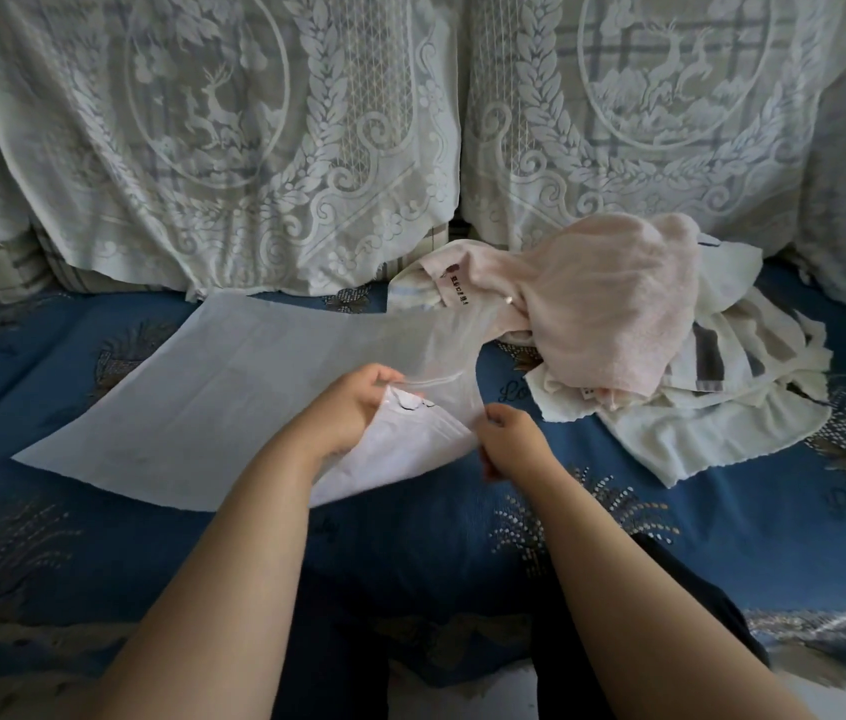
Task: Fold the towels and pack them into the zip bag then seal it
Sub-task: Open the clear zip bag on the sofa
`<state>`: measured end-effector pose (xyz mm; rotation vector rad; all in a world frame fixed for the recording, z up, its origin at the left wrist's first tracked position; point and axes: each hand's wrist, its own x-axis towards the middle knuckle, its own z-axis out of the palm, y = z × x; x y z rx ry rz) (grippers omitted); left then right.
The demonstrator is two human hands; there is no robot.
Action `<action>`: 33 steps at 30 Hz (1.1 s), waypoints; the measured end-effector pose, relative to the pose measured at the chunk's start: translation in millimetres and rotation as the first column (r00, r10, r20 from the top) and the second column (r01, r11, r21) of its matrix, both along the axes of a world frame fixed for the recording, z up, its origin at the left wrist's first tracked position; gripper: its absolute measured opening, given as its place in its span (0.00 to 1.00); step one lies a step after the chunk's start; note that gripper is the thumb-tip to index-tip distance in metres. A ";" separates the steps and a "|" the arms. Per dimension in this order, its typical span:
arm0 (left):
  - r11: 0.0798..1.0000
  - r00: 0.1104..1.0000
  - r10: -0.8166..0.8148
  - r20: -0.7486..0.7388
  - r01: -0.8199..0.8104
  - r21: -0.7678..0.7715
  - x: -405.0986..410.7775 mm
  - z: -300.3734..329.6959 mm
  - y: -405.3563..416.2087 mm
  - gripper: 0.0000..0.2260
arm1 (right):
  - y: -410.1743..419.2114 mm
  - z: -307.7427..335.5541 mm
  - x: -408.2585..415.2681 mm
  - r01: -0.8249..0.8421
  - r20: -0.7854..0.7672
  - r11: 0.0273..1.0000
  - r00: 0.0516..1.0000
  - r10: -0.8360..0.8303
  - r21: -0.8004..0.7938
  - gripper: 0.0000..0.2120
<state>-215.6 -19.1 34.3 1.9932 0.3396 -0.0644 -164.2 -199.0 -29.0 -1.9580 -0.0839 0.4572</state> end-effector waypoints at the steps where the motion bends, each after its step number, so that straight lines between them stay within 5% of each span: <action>1: 0.998 1.000 0.004 0.021 -0.006 0.067 -0.1 -2.7 7.0 0.06 | -0.7 0.6 -0.1 -0.007 0.015 1.000 1.000 0.007 0.010 0.07; 8: 0.936 0.945 0.050 0.324 -0.157 0.314 8.8 -21.7 23.6 0.07 | 0.6 5.7 -7.7 -0.019 0.224 0.993 0.975 -0.007 0.113 0.17; 11: 0.981 0.971 0.021 0.239 -0.067 0.183 18.0 -30.4 19.9 0.05 | 0.0 9.8 -7.6 -0.011 0.236 0.994 0.972 -0.016 0.110 0.15; 13: 0.980 0.927 0.157 0.341 -0.189 0.060 19.6 -27.0 18.1 0.03 | -3.1 10.4 -2.8 0.035 0.167 0.982 0.984 -0.066 0.186 0.06; 15: 0.900 0.740 0.396 0.544 -0.431 -0.068 16.6 -13.9 18.5 0.04 | -9.5 7.4 5.2 0.153 0.028 0.948 0.986 -0.167 0.280 0.11; 17: 0.768 0.455 0.549 0.701 -0.605 -0.209 11.6 7.1 21.4 0.06 | -13.4 3.9 12.8 0.285 -0.167 0.902 0.956 -0.242 0.324 0.13; 20: 0.775 0.222 0.394 0.892 -0.602 -0.193 1.9 32.2 20.7 0.14 | -11.5 -1.8 18.7 0.408 -0.352 0.862 0.887 -0.298 0.300 0.11; 22: 0.807 0.179 0.230 0.957 -0.585 -0.084 -3.4 43.7 11.1 0.19 | -10.2 -4.3 22.9 0.489 -0.379 0.821 0.849 -0.369 0.297 0.10; 26: 0.719 0.074 -0.229 0.971 -0.659 0.220 -6.1 57.2 -9.2 0.09 | -7.4 -9.7 27.7 0.568 -0.391 0.769 0.805 -0.446 0.293 0.12; 29: 0.612 0.144 -0.352 0.925 -0.712 0.344 5.8 59.6 -8.5 0.06 | 7.6 -15.5 22.9 0.521 -0.466 0.799 0.811 -0.354 0.300 0.12; 33: 0.561 0.521 -0.079 0.850 -0.682 0.469 26.6 32.6 20.4 0.10 | 30.0 -23.4 18.8 0.406 -0.469 0.785 0.867 -0.168 0.468 0.17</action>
